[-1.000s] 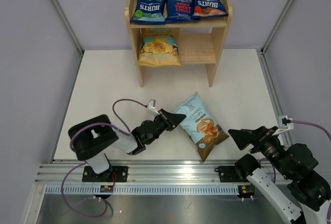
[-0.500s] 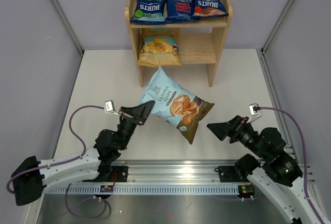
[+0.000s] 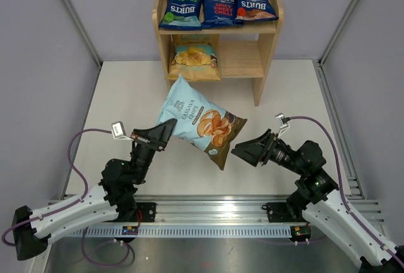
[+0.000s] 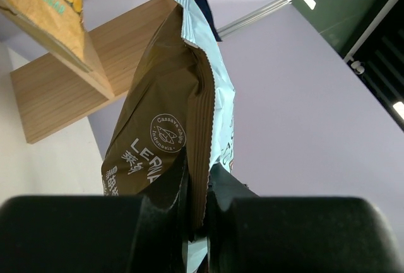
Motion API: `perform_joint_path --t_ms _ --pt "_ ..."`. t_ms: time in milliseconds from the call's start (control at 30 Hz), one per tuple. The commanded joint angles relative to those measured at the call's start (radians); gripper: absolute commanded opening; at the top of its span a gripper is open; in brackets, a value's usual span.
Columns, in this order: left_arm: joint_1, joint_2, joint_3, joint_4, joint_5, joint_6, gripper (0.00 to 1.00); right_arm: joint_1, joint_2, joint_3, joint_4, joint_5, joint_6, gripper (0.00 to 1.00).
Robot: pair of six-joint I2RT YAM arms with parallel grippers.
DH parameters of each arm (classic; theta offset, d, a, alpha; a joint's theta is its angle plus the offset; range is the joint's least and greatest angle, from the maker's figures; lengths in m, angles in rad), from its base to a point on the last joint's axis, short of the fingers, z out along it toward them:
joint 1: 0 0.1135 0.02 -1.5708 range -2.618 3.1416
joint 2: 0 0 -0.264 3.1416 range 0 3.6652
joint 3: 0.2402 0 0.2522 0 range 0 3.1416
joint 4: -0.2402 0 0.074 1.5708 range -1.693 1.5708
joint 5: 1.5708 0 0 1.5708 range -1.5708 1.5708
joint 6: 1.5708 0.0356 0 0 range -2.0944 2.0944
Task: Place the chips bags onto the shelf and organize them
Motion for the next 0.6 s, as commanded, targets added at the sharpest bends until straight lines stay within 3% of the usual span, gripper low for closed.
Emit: perform_joint_path --t_ms 0,133,333,567 --pt "-0.001 -0.012 0.083 0.100 -0.010 0.030 0.00 -0.002 -0.005 0.026 0.128 -0.009 -0.025 1.00" --pt "-0.002 0.004 0.103 0.135 0.029 0.032 0.00 -0.002 -0.055 0.012 0.087 0.078 -0.026 0.99" --pt "-0.002 0.069 0.148 0.177 0.126 -0.002 0.00 -0.002 -0.074 -0.028 0.263 0.034 0.015 1.00" --pt "-0.002 0.149 0.172 0.293 0.226 -0.077 0.00 -0.003 -0.103 -0.026 0.268 0.077 0.033 0.99"
